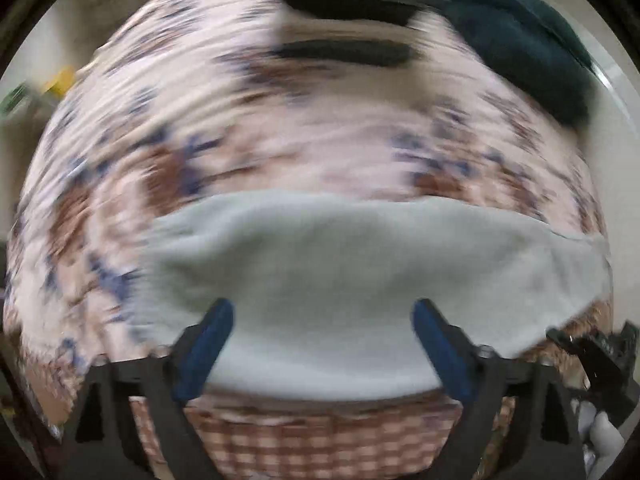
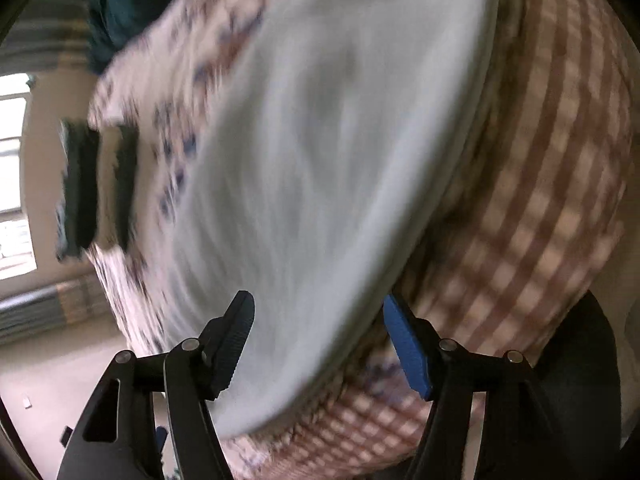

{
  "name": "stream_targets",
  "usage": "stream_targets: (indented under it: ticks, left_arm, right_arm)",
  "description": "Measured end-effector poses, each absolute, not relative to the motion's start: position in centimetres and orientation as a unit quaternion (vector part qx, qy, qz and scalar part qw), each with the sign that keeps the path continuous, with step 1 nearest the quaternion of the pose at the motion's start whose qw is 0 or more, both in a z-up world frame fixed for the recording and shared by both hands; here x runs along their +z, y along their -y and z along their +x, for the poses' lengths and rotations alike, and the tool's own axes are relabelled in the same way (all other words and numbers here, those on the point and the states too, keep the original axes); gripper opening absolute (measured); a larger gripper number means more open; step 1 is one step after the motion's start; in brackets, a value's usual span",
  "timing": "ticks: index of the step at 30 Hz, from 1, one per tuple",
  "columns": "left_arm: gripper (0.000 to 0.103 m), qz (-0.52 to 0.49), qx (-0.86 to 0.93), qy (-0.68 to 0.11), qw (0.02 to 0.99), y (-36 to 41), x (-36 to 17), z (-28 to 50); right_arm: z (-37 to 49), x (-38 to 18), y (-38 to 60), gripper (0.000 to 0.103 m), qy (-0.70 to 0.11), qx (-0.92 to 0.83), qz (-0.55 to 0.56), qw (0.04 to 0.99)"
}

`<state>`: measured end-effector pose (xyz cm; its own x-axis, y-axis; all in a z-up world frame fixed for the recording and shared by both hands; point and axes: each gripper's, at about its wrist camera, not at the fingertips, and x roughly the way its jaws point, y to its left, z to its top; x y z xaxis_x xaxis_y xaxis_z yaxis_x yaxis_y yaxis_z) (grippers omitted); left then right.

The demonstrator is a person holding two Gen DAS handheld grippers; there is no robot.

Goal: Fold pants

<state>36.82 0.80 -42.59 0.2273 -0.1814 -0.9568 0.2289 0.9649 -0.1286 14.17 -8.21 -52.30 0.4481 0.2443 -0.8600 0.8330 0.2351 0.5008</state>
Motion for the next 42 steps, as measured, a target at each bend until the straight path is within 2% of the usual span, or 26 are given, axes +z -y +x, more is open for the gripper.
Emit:
stream_targets:
  ticks: [3, 9, 11, 16, 17, 19, 24, 26, 32, 35, 37, 39, 42]
  left_arm:
    - [0.096, 0.055, -0.165, -0.603, 0.779, 8.9, -41.8, 36.2]
    - [0.096, 0.121, -0.192, -0.589, 0.775, 29.0, -43.7, 33.5]
    - [0.096, 0.125, -0.195, -0.607, 0.76, 35.3, -46.0, 32.8]
    - [0.096, 0.109, -0.198, -0.664, 0.712, 45.2, -50.7, 31.6]
    - [0.096, 0.114, -0.198, -0.667, 0.71, 46.5, -51.1, 31.3]
    - [0.096, 0.129, -0.196, -0.669, 0.706, 48.4, -51.6, 30.9]
    - [0.096, 0.139, -0.2, -0.673, 0.699, 50.6, -52.1, 30.3]
    - [0.096, 0.14, -0.2, -0.677, 0.694, 51.0, -52.7, 30.1]
    - [0.096, 0.14, -0.205, -0.677, 0.693, 52.3, -53.8, 30.1]
    - [0.096, 0.155, -0.207, -0.669, 0.697, 52.8, -54.4, 30.2]
    - [0.096, 0.142, -0.212, -0.672, 0.696, 53.2, -55.1, 30.4]
    - [0.096, 0.14, -0.208, -0.673, 0.696, 53.5, -56.1, 30.7]
    - [0.096, 0.131, -0.198, -0.68, 0.694, 53.5, -57.9, 31.1]
  right_arm:
    - [12.0, -51.1, 15.6, 0.082, -0.433, -0.255, 0.578, 0.643]
    - [5.6, -52.9, 35.7, 0.082, -0.381, -0.287, 0.608, 0.634]
    - [3.5, -54.5, 42.5, 0.082, -0.368, -0.29, 0.62, 0.63]
    - [2.5, -58.9, 54.1, 0.082, -0.356, -0.275, 0.633, 0.63]
    - [2.9, -59.8, 55.4, 0.078, -0.352, -0.259, 0.642, 0.63]
    - [4.3, -60.8, 56.4, 0.021, -0.349, -0.255, 0.643, 0.632]
    - [5.4, -56.6, 53.7, 0.02, -0.335, -0.231, 0.632, 0.659]
    - [4.8, -56.6, 52.9, 0.02, -0.347, -0.234, 0.632, 0.652]
    - [3.3, -61.5, 55.1, 0.021, -0.346, -0.247, 0.653, 0.627]
    - [3.2, -62.5, 56.2, 0.036, -0.37, -0.237, 0.659, 0.611]
    - [2.7, -62.0, 56.3, 0.061, -0.378, -0.233, 0.647, 0.62]
    - [2.4, -61.6, 56.2, 0.068, -0.382, -0.219, 0.633, 0.637]
    - [2.6, -62.7, 56.1, 0.07, -0.403, -0.19, 0.628, 0.638]
